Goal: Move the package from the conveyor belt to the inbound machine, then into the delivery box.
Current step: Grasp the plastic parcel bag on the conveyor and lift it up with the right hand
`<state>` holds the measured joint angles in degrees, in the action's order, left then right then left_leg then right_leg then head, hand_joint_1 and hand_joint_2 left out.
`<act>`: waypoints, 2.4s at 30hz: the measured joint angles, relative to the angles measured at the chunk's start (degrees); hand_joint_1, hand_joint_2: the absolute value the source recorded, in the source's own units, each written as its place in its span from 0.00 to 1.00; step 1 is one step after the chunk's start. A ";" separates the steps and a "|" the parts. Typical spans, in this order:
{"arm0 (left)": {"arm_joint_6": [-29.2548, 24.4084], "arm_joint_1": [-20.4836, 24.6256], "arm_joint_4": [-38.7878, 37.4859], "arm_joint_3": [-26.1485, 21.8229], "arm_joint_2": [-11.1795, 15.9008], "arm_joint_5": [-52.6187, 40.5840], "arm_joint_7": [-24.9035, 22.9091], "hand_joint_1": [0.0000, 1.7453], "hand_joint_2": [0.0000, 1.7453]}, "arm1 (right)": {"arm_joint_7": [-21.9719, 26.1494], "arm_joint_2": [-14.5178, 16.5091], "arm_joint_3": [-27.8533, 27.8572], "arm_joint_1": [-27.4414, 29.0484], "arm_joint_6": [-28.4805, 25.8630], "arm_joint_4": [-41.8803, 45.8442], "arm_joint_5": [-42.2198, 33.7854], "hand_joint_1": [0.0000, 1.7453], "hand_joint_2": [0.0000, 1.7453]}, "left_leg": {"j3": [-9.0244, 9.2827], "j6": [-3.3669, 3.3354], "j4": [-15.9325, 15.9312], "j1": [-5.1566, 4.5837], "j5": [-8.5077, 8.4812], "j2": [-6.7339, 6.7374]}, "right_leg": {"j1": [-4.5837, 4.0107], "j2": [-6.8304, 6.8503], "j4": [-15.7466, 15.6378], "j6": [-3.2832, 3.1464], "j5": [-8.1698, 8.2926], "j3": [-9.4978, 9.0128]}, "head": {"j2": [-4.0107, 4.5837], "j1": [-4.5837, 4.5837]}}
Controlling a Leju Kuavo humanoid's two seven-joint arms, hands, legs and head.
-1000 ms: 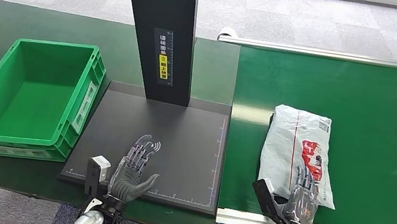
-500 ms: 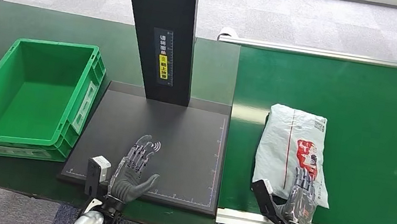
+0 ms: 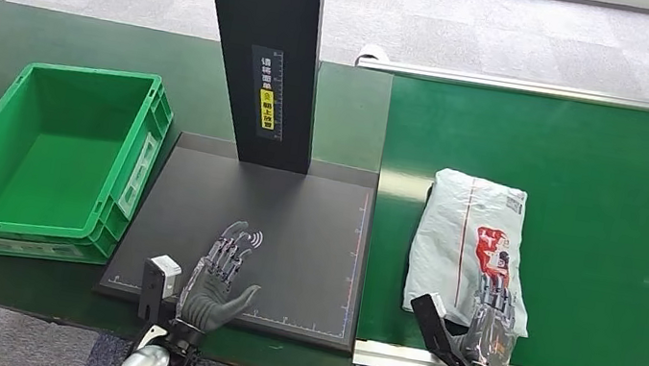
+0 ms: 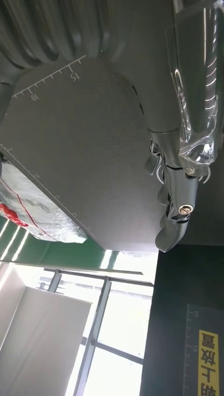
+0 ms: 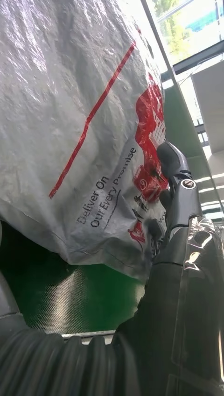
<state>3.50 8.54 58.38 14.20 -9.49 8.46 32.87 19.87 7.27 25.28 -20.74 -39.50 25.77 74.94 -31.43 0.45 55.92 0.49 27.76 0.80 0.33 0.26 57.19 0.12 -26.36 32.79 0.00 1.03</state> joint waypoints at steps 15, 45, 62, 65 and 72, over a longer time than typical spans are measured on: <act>-0.85 -0.81 1.40 -0.03 0.07 -0.91 -0.78 0.00 1.00 | 1.00 0.01 0.05 -0.94 0.00 -0.66 -0.63 1.00 1.00 | 0.00 0.00 0.00 0.00 0.00 -0.03 | 0.00 0.01 0.00 0.00 0.00 0.00 | 0.00 0.00; -2.55 -1.30 2.54 -0.45 0.66 -0.57 -0.94 0.00 1.00 | 12.84 3.53 -10.59 3.40 9.41 14.16 -34.37 1.00 1.00 | -0.05 0.01 -0.01 0.01 -0.01 -0.08 | -0.02 0.07 0.02 -0.01 -0.01 0.05 | 0.00 0.00; -4.09 -3.00 5.17 -2.57 1.39 -2.45 0.56 0.00 1.00 | 5.68 -3.17 -35.44 15.22 20.34 55.71 -45.42 1.00 1.00 | -0.09 0.01 -0.01 0.00 0.00 -0.05 | -0.01 0.06 0.01 0.00 -0.01 0.07 | 0.00 -0.01; -4.33 -3.06 6.27 -3.59 1.79 -3.89 0.57 0.00 1.00 | 4.41 -3.83 -38.51 14.92 25.23 57.82 -46.77 1.00 1.00 | -0.08 0.01 -0.02 0.00 -0.01 -0.04 | -0.01 0.06 0.02 0.00 -0.01 0.07 | 0.00 -0.01; -4.83 -1.82 8.61 -7.31 2.62 -5.90 0.37 0.00 1.00 | 1.86 -3.89 -45.25 10.33 35.82 58.03 -53.33 1.00 1.00 | -0.08 0.02 -0.02 0.01 -0.05 -0.04 | -0.01 0.05 0.04 -0.01 0.00 0.06 | 0.00 -0.01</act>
<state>-1.32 6.72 66.99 6.89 -6.86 2.56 33.24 21.74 3.38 -19.97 -10.40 -3.68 83.79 21.61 -31.51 0.47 55.90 0.50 27.71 0.76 0.32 0.31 57.23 0.11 -26.36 32.85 0.00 1.02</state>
